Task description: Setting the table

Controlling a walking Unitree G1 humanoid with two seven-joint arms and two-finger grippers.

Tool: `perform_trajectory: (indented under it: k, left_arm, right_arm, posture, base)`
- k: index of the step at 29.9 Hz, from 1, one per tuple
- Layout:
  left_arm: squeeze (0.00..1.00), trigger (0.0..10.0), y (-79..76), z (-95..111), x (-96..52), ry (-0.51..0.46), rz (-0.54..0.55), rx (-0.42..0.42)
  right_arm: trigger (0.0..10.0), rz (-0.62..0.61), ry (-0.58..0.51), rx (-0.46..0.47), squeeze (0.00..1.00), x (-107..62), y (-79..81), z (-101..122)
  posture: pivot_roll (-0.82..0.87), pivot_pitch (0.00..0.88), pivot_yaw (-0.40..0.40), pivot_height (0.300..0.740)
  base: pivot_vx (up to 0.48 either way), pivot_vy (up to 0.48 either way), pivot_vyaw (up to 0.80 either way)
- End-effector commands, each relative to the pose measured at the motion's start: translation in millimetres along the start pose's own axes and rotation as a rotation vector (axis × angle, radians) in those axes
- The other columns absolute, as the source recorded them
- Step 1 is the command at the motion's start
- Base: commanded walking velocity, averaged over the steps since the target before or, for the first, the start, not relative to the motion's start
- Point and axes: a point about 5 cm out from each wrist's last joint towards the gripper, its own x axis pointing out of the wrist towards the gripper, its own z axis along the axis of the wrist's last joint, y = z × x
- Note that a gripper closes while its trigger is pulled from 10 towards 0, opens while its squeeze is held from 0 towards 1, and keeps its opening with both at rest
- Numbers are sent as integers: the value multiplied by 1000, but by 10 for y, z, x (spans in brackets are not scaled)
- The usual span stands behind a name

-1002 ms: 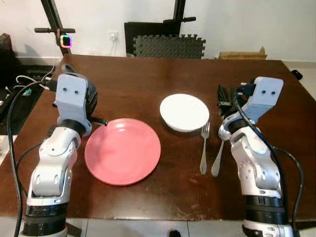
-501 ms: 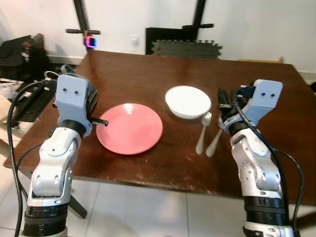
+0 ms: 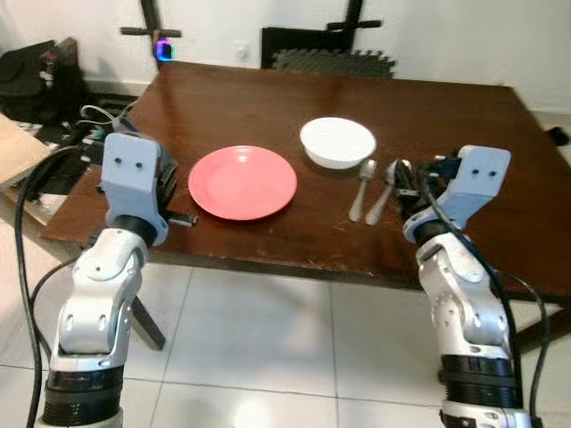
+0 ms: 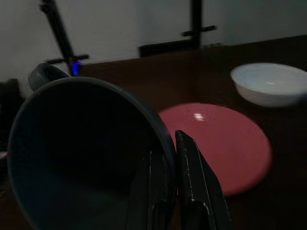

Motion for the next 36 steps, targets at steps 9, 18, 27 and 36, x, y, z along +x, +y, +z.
perform_trajectory:
  k: [9,18,27,36]
  left_arm:
    - [0,10000,19,-10,-29,8,11,1]
    - [0,10000,11,-19,-24,15,9,-9]
    - [0,10000,7,-22,-25,15,10,-17]
    - [0,10000,-13,-43,-33,27,7,-16]
  right_arm:
    - [10000,6,11,6,0,-16,16,-32]
    - [10000,4,9,6,0,-21,14,-31]
    - [10000,3,12,4,0,-18,17,-32]
    - [10000,2,28,-10,0,-17,-4,-48]
  posture:
    - [81,82,39,740]
    - [80,81,40,740]
    - [80,81,40,740]
    - [80,83,39,740]
  base:
    - [-331,0,0]
    - [-96,0,0]
    - [0,0,0]
    - [0,0,333]
